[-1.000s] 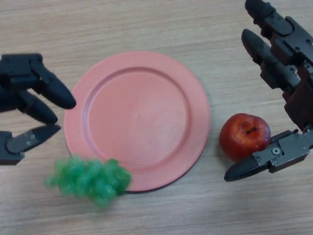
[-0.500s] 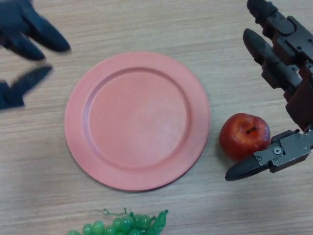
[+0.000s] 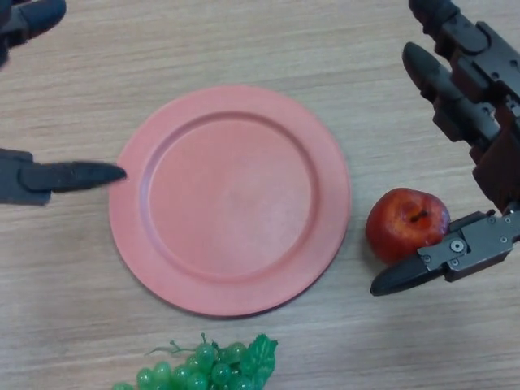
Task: Pick up the green grapes and place it on the plate
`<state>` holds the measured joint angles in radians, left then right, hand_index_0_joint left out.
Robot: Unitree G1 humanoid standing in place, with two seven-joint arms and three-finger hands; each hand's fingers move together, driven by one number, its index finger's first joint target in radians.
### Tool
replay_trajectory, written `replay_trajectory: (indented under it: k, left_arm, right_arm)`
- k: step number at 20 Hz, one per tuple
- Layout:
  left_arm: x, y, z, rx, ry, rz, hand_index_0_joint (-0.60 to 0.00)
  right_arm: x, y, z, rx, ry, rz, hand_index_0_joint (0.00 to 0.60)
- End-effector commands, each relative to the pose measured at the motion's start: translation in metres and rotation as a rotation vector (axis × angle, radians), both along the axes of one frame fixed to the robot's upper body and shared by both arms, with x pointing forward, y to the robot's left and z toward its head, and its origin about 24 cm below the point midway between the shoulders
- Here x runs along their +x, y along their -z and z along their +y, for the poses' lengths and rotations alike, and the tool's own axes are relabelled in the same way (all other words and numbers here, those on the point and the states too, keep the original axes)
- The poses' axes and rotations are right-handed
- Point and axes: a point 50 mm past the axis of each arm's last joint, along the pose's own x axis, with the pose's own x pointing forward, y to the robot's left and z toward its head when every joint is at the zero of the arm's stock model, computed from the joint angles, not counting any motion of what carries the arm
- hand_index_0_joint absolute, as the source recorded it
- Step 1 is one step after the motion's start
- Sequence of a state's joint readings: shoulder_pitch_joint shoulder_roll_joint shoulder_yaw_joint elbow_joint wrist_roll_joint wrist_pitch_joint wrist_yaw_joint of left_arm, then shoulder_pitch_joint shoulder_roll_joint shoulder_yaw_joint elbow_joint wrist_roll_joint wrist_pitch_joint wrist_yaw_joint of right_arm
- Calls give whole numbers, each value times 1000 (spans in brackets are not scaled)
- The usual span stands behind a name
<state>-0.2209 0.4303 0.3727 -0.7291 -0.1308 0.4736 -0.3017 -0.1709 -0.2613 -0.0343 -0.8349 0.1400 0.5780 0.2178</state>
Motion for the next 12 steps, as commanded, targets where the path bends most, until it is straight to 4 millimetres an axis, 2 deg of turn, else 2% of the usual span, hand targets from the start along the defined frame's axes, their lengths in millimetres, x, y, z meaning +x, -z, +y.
replay_trajectory:
  k: [1, 3, 8, 12]
  left_arm:
    - [-17, -26, 13, -4, -85, -229, 0]
    - [-15, -25, 16, -59, -82, -214, 0]
    - [-15, -15, 24, -284, 51, -131, 0]
    - [-15, -8, 24, -307, 75, -85, 0]
  right_arm:
    - [-12, -27, 1, 4, 4, -185, 0]
    - [-11, -30, 3, 10, 1, -187, 0]
    - [-9, -32, 8, 58, -5, -179, 0]
    - [-10, -36, 7, 80, -2, -190, 0]
